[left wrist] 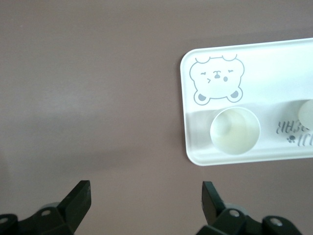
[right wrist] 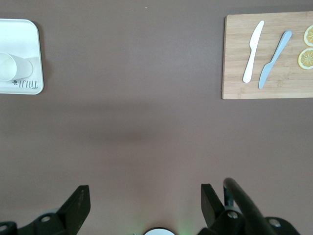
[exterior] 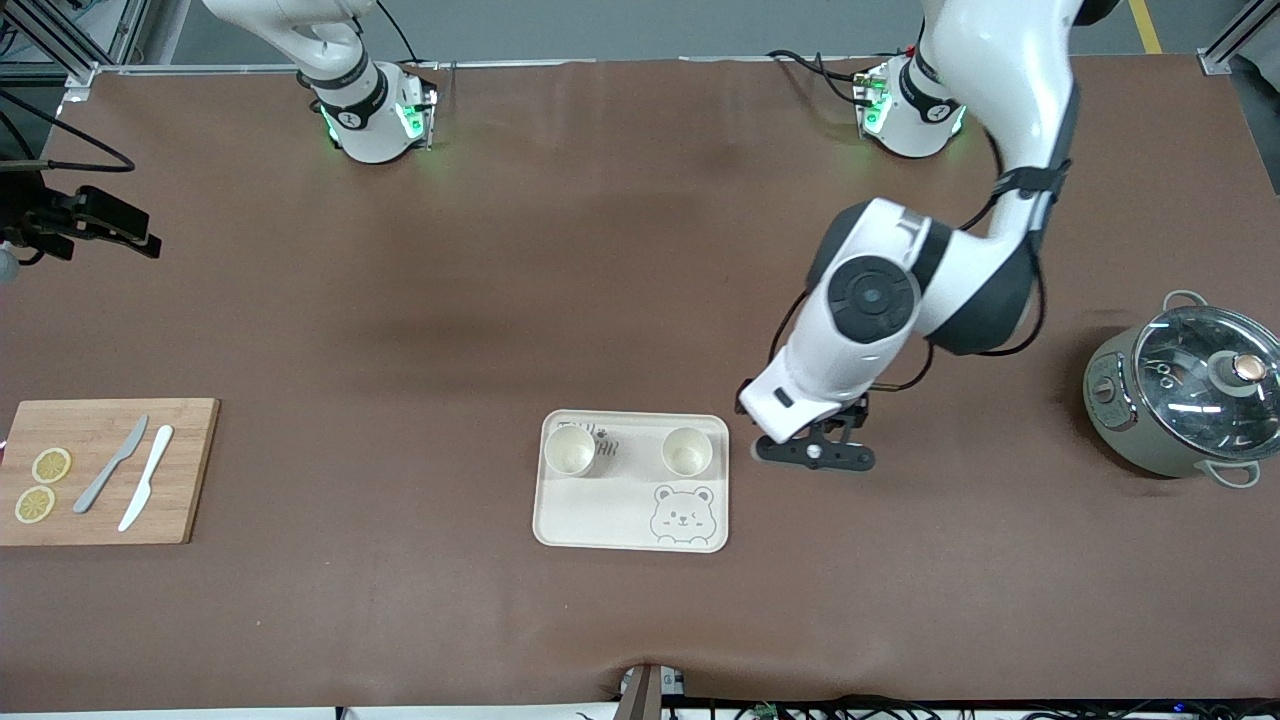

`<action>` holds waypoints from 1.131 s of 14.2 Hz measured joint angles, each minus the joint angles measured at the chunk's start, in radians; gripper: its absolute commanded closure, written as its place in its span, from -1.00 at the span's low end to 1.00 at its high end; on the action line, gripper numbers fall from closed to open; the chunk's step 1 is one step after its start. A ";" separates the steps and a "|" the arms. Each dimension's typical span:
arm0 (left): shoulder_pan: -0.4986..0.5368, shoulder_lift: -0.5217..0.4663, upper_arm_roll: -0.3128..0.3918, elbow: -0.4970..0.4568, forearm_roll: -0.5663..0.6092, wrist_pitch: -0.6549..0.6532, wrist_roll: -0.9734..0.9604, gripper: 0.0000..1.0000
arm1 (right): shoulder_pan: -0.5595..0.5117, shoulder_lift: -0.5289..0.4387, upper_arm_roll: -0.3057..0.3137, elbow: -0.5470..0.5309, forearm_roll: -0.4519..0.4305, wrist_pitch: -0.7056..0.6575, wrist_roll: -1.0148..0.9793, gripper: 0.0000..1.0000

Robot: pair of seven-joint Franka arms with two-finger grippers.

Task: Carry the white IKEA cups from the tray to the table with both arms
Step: 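Lower the left gripper over a white cup and close on it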

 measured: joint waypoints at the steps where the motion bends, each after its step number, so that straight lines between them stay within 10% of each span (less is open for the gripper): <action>1: -0.037 0.024 0.025 0.017 0.000 0.016 -0.018 -1.00 | 0.000 0.000 0.000 0.000 0.000 -0.001 0.000 -1.00; 16: -0.078 0.229 0.046 0.044 -0.075 0.231 -0.076 -1.00 | 0.000 0.001 0.000 0.000 0.000 -0.003 0.000 -1.00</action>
